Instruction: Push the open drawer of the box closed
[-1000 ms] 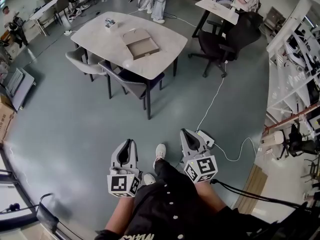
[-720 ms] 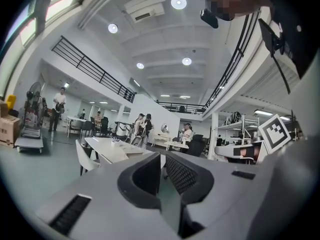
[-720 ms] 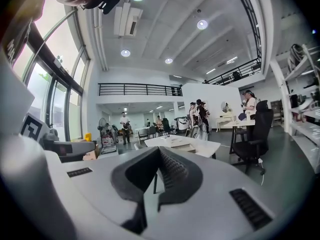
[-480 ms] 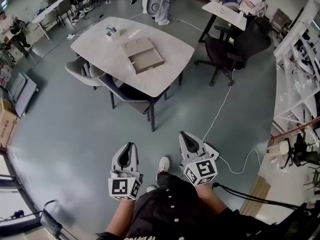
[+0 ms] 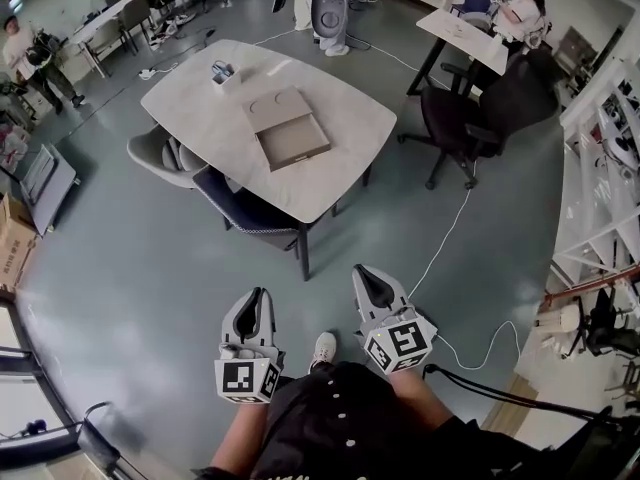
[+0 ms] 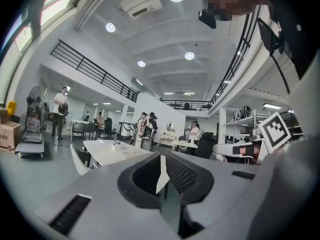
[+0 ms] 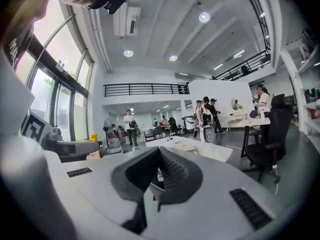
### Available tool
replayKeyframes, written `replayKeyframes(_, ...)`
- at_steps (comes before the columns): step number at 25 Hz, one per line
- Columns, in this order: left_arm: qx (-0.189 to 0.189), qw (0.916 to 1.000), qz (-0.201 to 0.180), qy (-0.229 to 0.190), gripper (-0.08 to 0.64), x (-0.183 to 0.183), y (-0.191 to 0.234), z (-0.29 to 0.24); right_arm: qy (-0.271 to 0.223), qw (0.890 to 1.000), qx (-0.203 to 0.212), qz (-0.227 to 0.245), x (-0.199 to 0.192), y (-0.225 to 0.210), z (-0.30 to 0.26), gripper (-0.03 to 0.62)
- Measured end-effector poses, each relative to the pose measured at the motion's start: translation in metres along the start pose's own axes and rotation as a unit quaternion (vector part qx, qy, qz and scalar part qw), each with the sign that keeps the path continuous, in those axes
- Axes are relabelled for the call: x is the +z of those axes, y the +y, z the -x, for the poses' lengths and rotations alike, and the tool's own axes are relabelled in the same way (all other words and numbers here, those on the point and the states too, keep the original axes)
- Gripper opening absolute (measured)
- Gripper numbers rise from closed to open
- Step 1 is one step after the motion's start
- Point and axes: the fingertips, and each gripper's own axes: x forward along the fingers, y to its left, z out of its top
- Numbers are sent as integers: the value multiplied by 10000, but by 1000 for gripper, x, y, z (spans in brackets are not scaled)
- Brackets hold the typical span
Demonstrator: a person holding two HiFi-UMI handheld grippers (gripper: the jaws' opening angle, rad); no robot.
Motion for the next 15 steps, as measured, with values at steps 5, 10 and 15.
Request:
replayKeyframes(5,131,9999,9,3,41,1,2,-13,77,9998,158,16,1,-10,-16,-3)
replayKeyframes(10,179,9998,18,40,41,2,8,-26,102,9998,184,-51,0,-18,-29,-3)
replayKeyframes(15,134,9999,74,62,41,1,18,-43,132,9999,69,-75,1,-27,-46,-3)
